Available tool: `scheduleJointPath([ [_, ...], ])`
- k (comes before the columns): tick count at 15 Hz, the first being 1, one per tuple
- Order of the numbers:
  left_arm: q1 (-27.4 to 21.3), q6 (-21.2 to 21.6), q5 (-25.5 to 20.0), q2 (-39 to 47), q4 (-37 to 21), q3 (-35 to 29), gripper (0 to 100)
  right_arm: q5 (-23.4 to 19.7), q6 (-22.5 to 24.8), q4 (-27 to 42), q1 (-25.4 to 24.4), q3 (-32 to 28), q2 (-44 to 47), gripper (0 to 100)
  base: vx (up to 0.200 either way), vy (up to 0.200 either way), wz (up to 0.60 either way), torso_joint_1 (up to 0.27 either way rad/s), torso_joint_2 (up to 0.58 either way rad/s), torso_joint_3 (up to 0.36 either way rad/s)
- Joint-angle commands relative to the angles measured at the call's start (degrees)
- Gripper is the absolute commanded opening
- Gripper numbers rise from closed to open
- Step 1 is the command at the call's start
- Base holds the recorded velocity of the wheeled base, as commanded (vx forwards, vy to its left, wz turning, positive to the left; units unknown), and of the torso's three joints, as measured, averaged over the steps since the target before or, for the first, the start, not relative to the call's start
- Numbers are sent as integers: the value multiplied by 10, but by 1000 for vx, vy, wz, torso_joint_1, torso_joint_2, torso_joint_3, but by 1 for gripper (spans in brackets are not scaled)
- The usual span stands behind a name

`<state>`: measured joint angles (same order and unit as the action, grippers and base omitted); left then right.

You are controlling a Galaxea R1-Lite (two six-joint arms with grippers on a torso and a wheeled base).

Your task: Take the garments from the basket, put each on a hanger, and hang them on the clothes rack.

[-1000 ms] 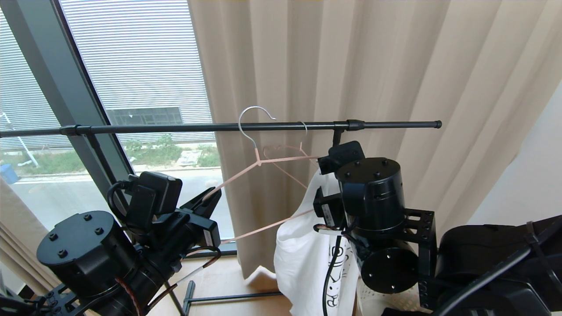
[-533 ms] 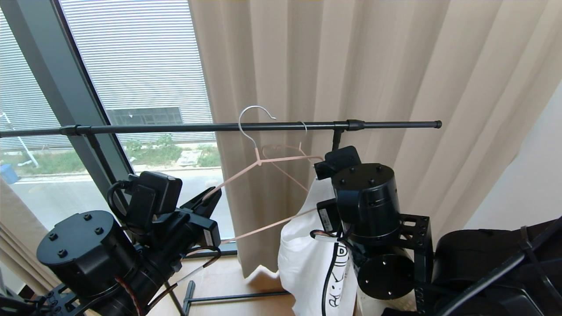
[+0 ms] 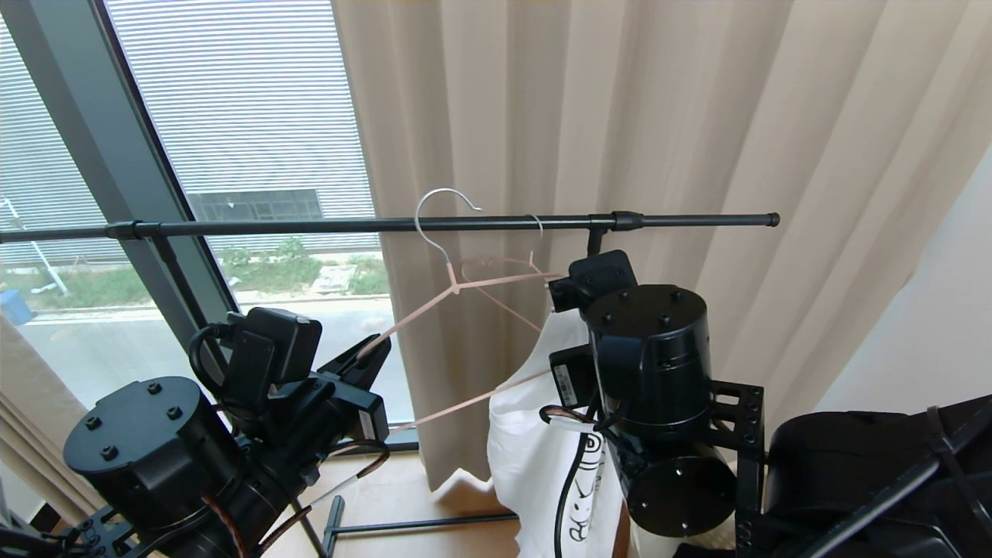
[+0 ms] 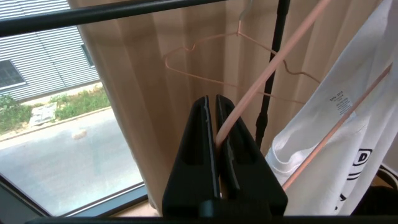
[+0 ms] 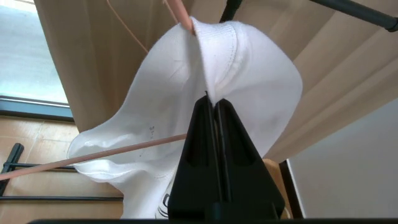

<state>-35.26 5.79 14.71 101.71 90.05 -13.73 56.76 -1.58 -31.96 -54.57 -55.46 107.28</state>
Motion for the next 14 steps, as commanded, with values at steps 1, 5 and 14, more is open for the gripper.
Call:
scheduleJointPath([
  [1, -2, 1, 0, 2, -1, 3, 0, 0, 0, -1, 0, -3, -7, 0, 0, 0, 0, 0, 0, 0],
  [5, -4, 1, 0, 6, -1, 4, 0, 0, 0, 0, -11, -3, -22, 0, 0, 0, 0, 0, 0, 0],
  [14, -14, 1, 0, 8, -1, 6, 0, -2, -2, -43, -50, 3, -16, 0, 0, 0, 0, 0, 0, 0],
])
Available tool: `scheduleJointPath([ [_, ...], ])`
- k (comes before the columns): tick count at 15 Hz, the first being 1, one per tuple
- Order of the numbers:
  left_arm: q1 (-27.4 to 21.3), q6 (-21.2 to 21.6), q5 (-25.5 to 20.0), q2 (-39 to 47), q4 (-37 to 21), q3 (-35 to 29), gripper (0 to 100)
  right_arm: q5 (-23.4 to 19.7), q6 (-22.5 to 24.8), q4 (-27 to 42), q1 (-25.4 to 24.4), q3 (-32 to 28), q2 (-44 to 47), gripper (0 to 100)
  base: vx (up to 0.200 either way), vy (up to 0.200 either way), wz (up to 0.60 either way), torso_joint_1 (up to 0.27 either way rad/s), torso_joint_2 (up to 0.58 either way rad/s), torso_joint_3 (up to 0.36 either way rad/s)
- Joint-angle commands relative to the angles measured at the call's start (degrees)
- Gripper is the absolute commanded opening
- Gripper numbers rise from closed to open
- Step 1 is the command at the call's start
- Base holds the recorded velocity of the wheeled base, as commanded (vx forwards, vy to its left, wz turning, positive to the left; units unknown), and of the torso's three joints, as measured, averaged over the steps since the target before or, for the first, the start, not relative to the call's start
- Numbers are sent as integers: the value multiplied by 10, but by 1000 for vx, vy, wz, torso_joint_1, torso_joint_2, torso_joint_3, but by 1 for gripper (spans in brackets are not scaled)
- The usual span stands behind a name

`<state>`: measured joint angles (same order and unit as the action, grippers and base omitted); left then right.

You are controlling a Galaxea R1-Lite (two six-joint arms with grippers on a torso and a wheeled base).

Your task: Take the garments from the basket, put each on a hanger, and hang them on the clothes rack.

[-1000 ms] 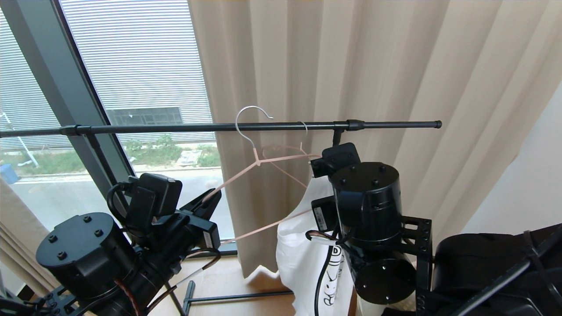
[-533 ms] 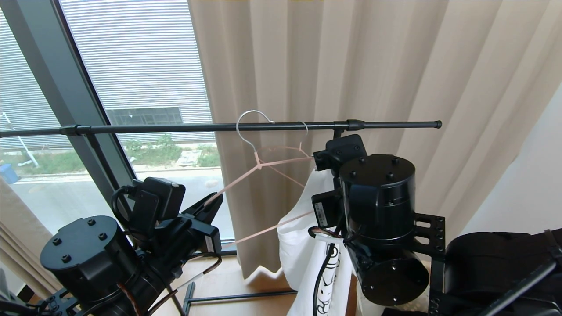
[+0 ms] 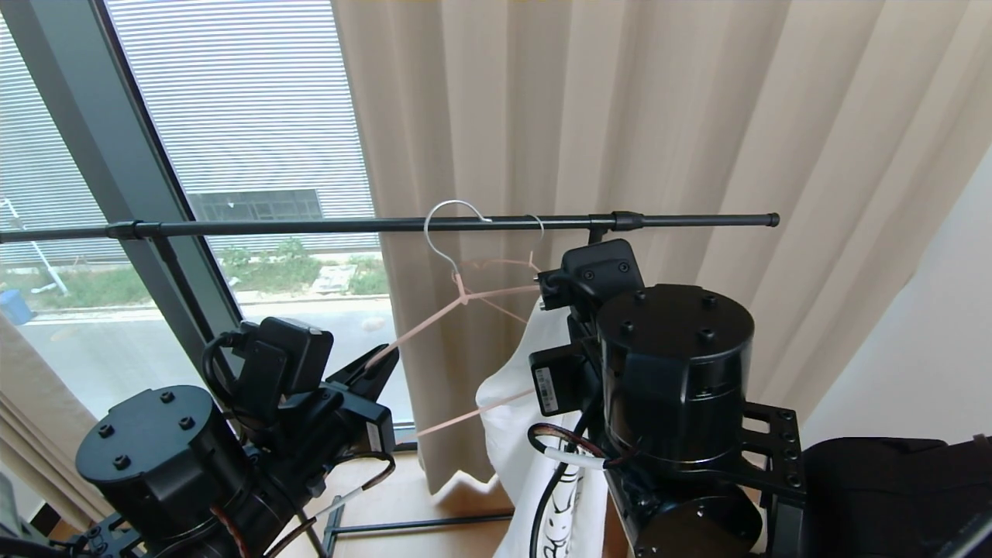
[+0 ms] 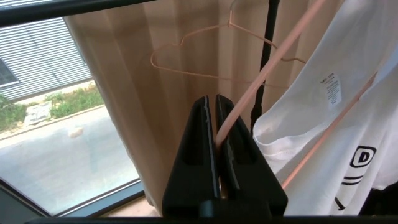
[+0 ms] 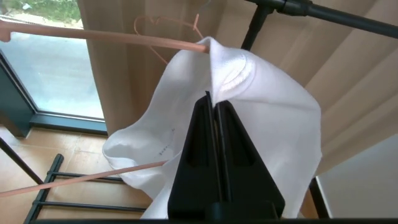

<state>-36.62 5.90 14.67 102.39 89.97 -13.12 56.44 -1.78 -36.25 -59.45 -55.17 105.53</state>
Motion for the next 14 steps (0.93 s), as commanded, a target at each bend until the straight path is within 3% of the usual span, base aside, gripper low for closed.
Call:
scheduleJointPath([
  [1, -3, 0, 0, 1, 0, 1, 0, -2, -1, -4, -5, 0, 1, 0, 0, 0, 0, 0, 0, 0],
  [9, -8, -3, 0, 1, 0, 1, 0, -31, -9, -96, -74, 0, 44, 0, 0, 0, 0, 0, 0, 0],
  [14, -8, -4, 0, 0, 0, 1, 0, -51, -12, -122, -88, 8, 49, 0, 0, 0, 0, 0, 0, 0],
])
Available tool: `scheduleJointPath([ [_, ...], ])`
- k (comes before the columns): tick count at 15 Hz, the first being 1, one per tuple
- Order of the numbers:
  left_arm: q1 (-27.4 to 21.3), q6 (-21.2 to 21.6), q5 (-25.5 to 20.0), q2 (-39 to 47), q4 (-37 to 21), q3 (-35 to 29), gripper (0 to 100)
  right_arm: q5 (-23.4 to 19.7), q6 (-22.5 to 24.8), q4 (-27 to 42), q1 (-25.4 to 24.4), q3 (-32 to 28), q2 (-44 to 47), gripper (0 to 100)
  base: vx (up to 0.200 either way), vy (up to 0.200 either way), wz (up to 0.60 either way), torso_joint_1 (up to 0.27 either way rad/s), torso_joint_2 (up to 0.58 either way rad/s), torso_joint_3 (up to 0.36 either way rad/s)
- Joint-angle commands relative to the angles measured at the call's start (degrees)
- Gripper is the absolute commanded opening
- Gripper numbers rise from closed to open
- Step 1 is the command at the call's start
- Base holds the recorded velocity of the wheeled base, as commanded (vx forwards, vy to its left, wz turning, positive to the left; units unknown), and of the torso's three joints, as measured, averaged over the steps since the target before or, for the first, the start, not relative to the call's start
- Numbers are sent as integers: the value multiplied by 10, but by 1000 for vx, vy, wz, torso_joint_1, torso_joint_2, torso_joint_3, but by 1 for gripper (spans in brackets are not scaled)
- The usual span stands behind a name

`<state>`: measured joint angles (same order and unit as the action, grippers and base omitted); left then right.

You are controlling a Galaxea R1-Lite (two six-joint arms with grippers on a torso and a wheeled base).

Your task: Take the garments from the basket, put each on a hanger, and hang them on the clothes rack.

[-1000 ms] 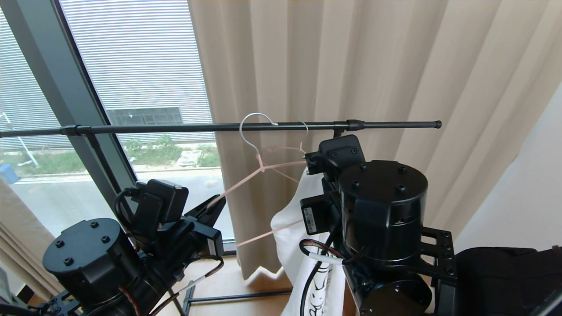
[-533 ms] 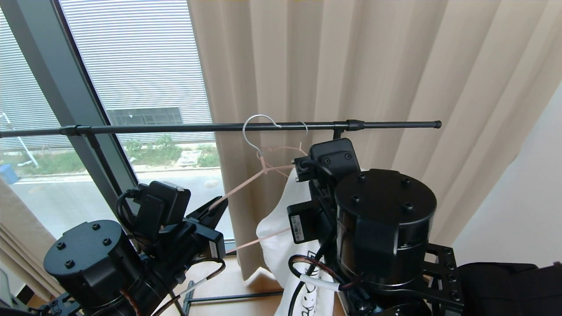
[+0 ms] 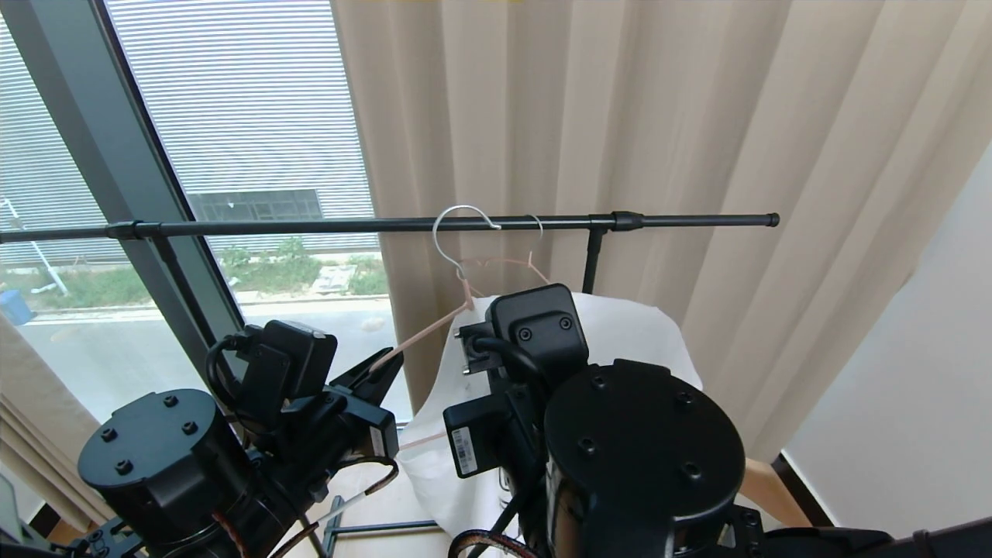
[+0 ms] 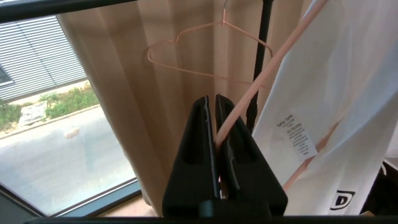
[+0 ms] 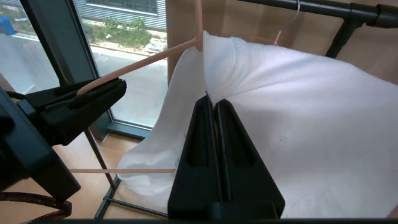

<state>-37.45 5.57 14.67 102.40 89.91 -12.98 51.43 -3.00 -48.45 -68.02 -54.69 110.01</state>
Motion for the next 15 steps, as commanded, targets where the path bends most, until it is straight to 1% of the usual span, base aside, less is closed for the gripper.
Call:
scheduleJointPath([
  [1, 0, 0, 0, -1, 1, 0, 0, -3, 0, 0, -3, 4, 3, 0, 0, 0, 0, 0, 0, 0],
  [5, -3, 0, 0, -2, 1, 0, 0, -3, 0, 0, -3, 5, 5, 0, 0, 0, 0, 0, 0, 0],
  [6, -3, 0, 0, -2, 1, 0, 0, -3, 0, 1, -2, 5, 3, 100, 0, 0, 0, 0, 0, 0],
  [7, -3, 0, 0, -2, 1, 0, 0, -3, 0, 1, -2, 5, 3, 100, 0, 0, 0, 0, 0, 0],
  [8, -3, -1, 0, -2, 1, 0, 0, -22, 1, 1, -1, 29, -6, 100, 0, 0, 0, 0, 0, 0],
  [9, -3, -1, 1, -2, 1, 1, 0, -34, 3, 2, -1, 40, -14, 100, 0, 0, 0, 0, 0, 0],
  [11, -3, -5, 0, -2, 1, 1, 0, -38, 9, 5, 3, 55, -33, 100, 0, 0, 0, 0, 0, 0],
  [12, -3, -7, 0, -4, 1, 2, 0, -48, 16, 4, 11, 63, -45, 100, 0, 0, 0, 0, 0, 0],
  [13, -3, -7, 0, -4, 1, 4, 0, -71, 30, 5, 20, 78, -73, 100, 0, 0, 0, 0, 0, 0],
  [15, -4, -7, -3, -10, 1, 9, 0, -150, 76, 12, 60, 119, -132, 100, 0, 0, 0, 0, 0, 0],
])
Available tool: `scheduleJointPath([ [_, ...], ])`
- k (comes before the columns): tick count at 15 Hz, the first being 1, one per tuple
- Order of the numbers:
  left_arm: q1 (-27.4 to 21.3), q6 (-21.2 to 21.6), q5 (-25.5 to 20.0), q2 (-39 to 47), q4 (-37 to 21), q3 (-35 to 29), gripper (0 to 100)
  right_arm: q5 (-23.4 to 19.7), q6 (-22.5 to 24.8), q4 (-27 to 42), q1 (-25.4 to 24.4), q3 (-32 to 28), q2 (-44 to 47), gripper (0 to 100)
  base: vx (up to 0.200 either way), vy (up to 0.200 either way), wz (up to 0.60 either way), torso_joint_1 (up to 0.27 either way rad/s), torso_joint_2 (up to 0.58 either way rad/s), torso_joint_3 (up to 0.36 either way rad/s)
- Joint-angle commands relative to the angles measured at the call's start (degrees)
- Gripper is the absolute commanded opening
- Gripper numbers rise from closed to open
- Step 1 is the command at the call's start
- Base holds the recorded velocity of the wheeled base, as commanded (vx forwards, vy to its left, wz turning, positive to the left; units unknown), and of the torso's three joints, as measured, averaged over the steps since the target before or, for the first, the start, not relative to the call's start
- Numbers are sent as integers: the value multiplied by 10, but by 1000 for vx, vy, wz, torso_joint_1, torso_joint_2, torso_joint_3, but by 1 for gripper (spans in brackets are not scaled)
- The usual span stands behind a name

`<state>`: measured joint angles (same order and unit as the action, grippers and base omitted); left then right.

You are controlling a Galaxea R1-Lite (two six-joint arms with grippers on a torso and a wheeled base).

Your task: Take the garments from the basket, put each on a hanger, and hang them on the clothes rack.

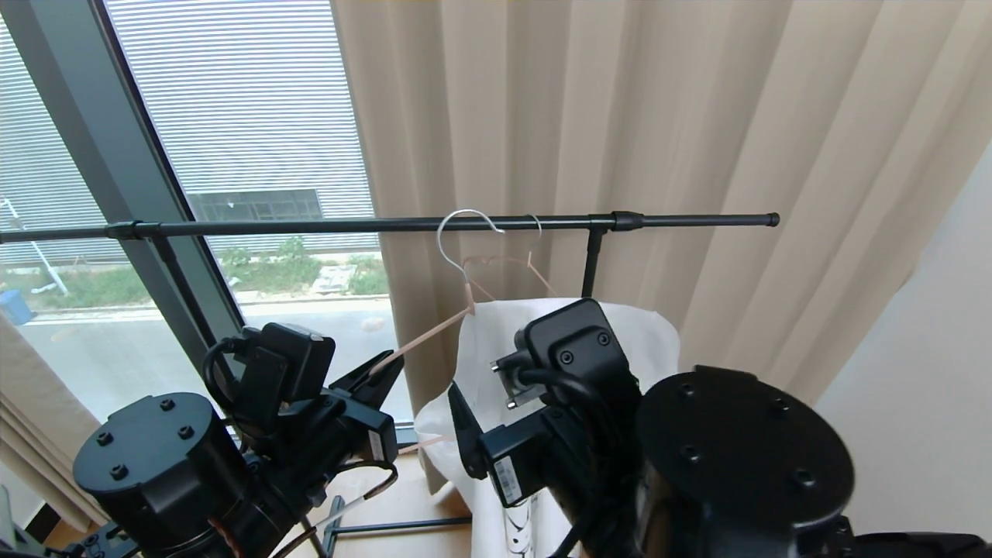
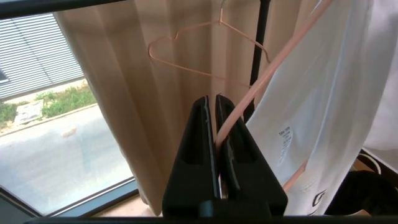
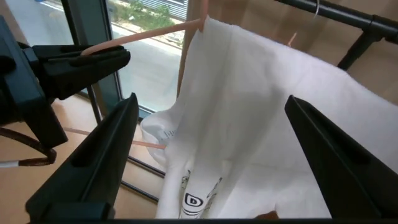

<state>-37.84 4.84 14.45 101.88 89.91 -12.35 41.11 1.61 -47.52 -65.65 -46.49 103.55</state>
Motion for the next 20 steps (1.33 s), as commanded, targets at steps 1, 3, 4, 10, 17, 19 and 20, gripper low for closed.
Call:
scheduleJointPath([
  [1, -4, 0, -2, -5, 1, 6, 0, -90, 59, 11, 64, 51, -96, 100, 0, 0, 0, 0, 0, 0],
  [3, -7, 1, -14, -5, 1, 13, 0, -172, 88, 108, 103, 47, -154, 100, 0, 0, 0, 0, 0, 0],
  [4, -7, 1, -14, -5, 1, 14, 0, -180, 88, 117, 106, 47, -158, 100, 0, 0, 0, 0, 0, 0],
  [10, -6, 0, -28, -11, 1, 44, 0, -484, 144, 528, 262, -149, -222, 100, 0, 0, 0, 0, 0, 0],
  [17, -20, 3, -53, -34, 1, 66, 0, -648, 350, 950, 334, -497, -25, 100, 0, 0, 0, 0, 0, 0],
  [19, -21, 3, -55, -38, 1, 68, 0, -694, 432, 1036, 348, -562, 25, 100, 0, 0, 0, 0, 0, 0],
  [20, -22, 4, -56, -40, 1, 68, 0, -702, 468, 1056, 352, -575, 39, 100, 0, 0, 0, 0, 0, 0],
])
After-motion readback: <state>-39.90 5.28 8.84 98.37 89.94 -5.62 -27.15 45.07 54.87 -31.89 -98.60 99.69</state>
